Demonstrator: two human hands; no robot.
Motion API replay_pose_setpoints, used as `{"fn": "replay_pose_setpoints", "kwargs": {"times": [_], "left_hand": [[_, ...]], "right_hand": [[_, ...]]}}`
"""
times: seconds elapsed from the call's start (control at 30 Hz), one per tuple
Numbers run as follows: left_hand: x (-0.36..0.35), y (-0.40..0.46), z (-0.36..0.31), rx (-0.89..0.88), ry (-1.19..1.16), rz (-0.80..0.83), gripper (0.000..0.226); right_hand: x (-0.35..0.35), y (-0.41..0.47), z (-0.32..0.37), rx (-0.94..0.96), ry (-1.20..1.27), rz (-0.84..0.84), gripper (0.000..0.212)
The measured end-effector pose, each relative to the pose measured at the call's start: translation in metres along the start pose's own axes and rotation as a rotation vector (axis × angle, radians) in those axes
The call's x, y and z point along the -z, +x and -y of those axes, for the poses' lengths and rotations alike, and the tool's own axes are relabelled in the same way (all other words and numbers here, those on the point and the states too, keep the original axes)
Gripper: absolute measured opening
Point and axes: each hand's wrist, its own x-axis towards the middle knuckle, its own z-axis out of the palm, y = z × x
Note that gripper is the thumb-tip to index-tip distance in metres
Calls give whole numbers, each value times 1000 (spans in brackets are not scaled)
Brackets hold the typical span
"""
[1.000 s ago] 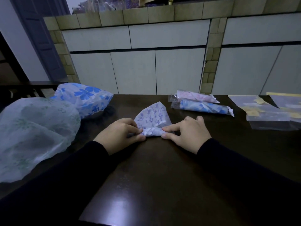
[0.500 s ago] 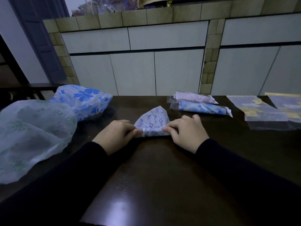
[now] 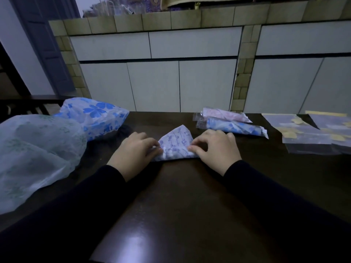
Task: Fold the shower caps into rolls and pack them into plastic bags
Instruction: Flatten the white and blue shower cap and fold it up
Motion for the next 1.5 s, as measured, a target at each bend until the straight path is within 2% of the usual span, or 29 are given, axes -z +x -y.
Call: {"fn": "replay_pose_setpoints", "kwargs": {"times": [0.1, 0.2, 0.3, 0.53, 0.8, 0.97, 1.07, 1.4, 1.5], "left_hand": [[-5, 1, -3, -153, 30, -42, 17], [-6, 1, -7, -239, 65, 39, 26], [-5, -1, -10, -208, 39, 74, 38], [-5, 3, -9, -98, -26, 186, 65], [-5, -2, -9, -172, -18, 110, 48], [4, -6, -8, -73, -128, 175, 55], [9, -8, -8, -23, -175, 177, 37], [6, 3, -10, 106, -174, 243, 26], [3, 3, -10, 68, -167, 187, 19]], "right_hand": [[-1, -2, 7, 181, -10, -73, 20], [-2, -3, 10, 289, -85, 41, 33], [-2, -3, 8, 247, -101, 147, 40], [-2, -1, -1, 112, -26, 182, 30], [1, -9, -1, 182, -188, 62, 36], [0, -11, 0, 244, -134, 8, 34], [-2, -13, 3, 248, -141, -25, 35], [-6, -2, 5, -11, 39, 95, 28], [-10, -3, 5, -61, 21, 87, 27]]}}
